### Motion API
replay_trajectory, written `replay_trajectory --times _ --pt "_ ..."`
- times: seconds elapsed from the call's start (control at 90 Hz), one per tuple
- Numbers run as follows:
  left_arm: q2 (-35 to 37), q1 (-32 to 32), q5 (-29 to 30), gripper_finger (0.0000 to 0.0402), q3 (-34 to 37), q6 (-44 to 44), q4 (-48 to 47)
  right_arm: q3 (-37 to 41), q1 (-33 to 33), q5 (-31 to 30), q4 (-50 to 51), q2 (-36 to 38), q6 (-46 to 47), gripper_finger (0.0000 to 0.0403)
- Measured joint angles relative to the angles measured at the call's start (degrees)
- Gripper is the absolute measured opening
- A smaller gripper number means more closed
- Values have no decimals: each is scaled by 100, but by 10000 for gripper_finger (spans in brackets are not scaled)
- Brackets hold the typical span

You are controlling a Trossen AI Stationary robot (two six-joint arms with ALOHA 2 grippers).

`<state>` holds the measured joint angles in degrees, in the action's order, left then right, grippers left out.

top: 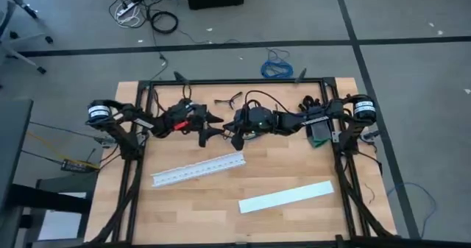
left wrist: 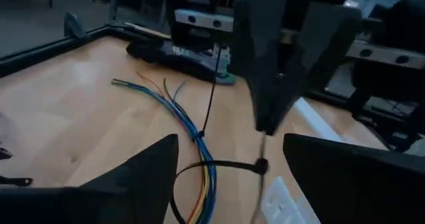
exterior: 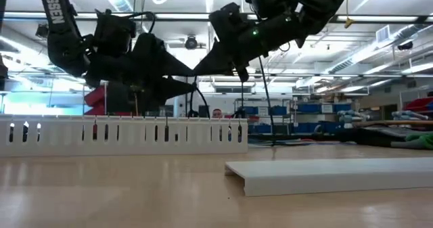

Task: Ziptie cables
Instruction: Wrap the cable wires with the black zip tie

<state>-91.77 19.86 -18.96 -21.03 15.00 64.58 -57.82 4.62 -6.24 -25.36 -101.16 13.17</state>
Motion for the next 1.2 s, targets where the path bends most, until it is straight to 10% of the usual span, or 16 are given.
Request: replay_trajectory --times 0.789,1.2 --pt "-95 -2 -7 127 -130 -234 -114 0 31 -7 -42 46 -92 0" --pt "-97 0 130 115 -125 -259 -258 0 153 1 -72 258 -151 0"
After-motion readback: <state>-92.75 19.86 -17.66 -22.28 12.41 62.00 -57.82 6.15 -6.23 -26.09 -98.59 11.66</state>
